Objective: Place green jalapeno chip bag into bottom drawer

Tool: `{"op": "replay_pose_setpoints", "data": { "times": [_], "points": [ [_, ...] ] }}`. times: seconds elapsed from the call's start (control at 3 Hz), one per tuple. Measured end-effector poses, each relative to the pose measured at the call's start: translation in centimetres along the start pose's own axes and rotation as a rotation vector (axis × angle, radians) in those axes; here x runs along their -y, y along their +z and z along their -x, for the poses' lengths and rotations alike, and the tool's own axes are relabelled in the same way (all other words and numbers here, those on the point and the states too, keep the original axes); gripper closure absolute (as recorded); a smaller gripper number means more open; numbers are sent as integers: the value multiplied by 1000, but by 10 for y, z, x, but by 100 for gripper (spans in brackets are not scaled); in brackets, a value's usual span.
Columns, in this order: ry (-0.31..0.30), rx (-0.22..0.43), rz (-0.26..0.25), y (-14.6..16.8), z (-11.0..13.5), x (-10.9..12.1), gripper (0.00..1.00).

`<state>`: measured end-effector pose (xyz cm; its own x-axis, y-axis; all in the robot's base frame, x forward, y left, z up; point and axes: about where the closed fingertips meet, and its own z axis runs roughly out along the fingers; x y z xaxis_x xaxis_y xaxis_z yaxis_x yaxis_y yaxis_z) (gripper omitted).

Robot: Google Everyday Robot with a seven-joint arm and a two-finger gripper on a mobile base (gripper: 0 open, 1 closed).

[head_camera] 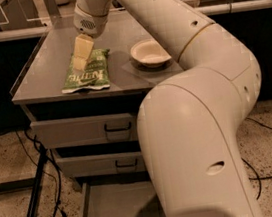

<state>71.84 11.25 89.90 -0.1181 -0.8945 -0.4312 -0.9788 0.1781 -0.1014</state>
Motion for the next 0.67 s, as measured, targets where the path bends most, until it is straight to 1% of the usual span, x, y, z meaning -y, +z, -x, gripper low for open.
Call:
{"op": "replay_pose_setpoints", "data": {
  "times": [0.67],
  "points": [
    [32,-28,73,50,-1,4,0]
  ]
}}
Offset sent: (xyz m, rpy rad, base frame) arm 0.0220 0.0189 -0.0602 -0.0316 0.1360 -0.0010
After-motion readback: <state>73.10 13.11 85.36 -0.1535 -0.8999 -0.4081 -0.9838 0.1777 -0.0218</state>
